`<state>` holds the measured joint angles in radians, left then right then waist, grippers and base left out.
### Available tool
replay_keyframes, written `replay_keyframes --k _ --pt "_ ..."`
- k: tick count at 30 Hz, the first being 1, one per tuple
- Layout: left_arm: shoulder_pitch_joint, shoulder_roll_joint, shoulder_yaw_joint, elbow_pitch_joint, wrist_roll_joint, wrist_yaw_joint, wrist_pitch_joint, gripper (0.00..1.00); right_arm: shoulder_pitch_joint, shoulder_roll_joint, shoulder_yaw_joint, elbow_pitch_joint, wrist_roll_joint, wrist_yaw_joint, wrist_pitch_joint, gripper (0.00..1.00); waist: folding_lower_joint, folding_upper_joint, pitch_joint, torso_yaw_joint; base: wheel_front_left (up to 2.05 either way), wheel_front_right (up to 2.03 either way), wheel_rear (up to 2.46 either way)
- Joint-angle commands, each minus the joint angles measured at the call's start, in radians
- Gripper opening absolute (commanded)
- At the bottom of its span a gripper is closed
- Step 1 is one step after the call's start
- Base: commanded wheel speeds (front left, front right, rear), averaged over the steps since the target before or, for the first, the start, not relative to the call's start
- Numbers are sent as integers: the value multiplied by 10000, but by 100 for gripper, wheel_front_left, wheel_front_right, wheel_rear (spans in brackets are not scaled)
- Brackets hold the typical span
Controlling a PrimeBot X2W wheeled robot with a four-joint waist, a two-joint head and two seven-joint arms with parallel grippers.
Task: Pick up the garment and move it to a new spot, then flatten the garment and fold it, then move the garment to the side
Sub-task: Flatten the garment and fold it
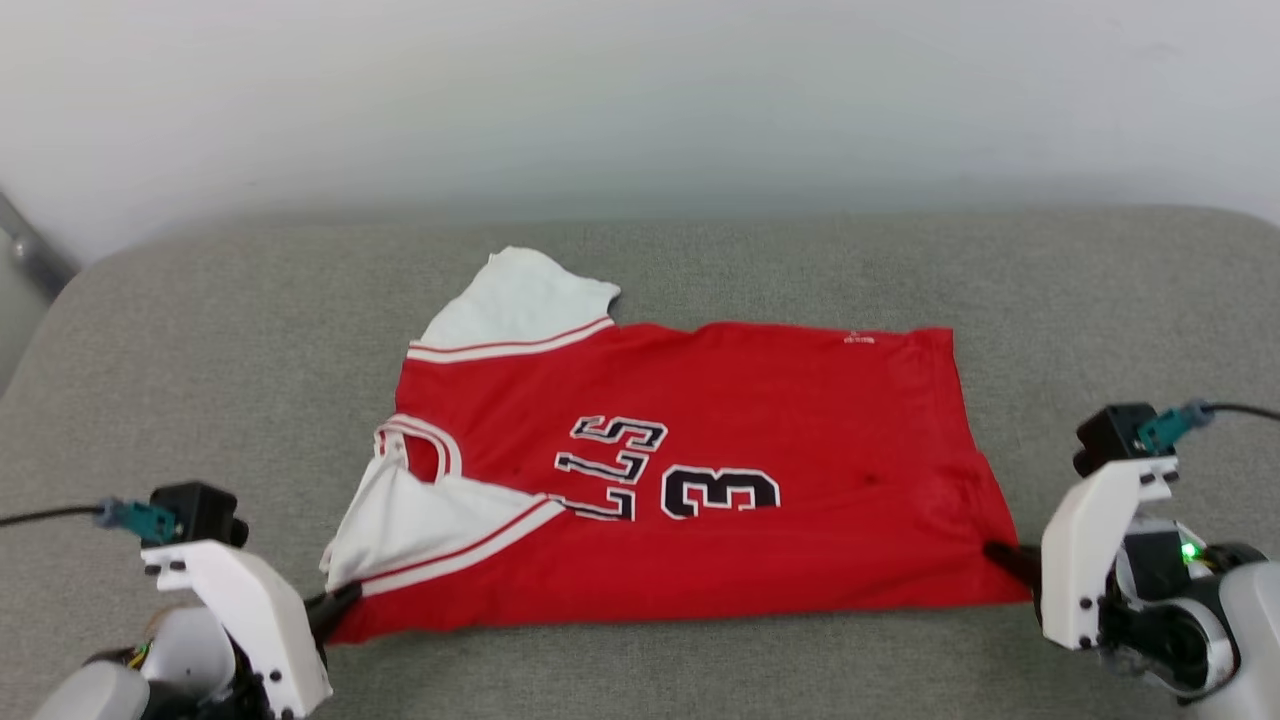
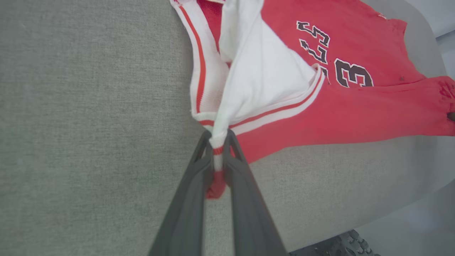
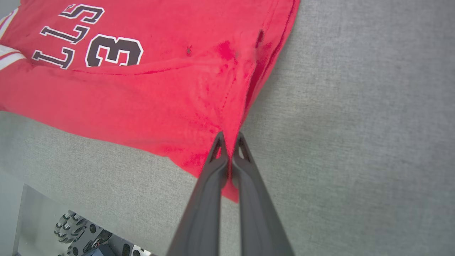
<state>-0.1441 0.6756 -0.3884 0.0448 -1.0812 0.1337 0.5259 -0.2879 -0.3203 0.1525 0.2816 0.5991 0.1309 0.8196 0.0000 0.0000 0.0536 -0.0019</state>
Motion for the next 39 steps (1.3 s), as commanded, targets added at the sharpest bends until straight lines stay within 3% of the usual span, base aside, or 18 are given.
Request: replay_keyframes --k 1,5,6,7,8,15,23,28,34,39 --pt "291 20 53 -74 -52 102 -95 0 358 -59 -137 -144 76 -4 54 0 0 0 -167 31 0 0 0" --pt "856 -75 71 -124 -241 261 -175 0 1064 14 -469 -499 -103 -4 -93 0 0 0 -137 -36 0 0 0" --pt "881 -150 67 -41 -253 269 -224 1 1192 92 -555 -544 -156 -4 -252 53 0 0 -102 -48 0 0 0" --pt "874 -195 13 75 -228 270 -244 53 1287 213 -633 -556 -143 -4 -470 100 0 0 -53 -67 0 0 0" --pt "792 -304 11 175 -221 248 -332 100 1346 313 -619 -561 -110 -4 -687 100 0 0 8 -91 0 0 0" --pt "108 -519 246 647 189 138 -1160 100 1226 498 -611 -869 -635 -4 -3395 100 0 0 215 -418 0 0 0" --pt "-1133 -733 332 647 1087 341 -2183 100 882 656 -644 -1241 -2025 -4 -6366 100 0 0 466 -943 0 0 0" --pt "-2147 -769 390 1068 1640 396 -2664 100 537 866 -712 -1636 -2498 -4 -7151 100 0 0 975 -1285 0 0 0" --pt "-4026 -749 510 1917 2409 138 -3495 100 8 1270 -858 -2325 -2747 -4 -7817 100 0 0 2150 -1796 0 0 0" --pt "-5543 -522 557 2624 2526 -148 -3158 100 -383 1539 -873 -2723 -2727 -4 -7998 100 0 0 3170 -2265 0 0 0"
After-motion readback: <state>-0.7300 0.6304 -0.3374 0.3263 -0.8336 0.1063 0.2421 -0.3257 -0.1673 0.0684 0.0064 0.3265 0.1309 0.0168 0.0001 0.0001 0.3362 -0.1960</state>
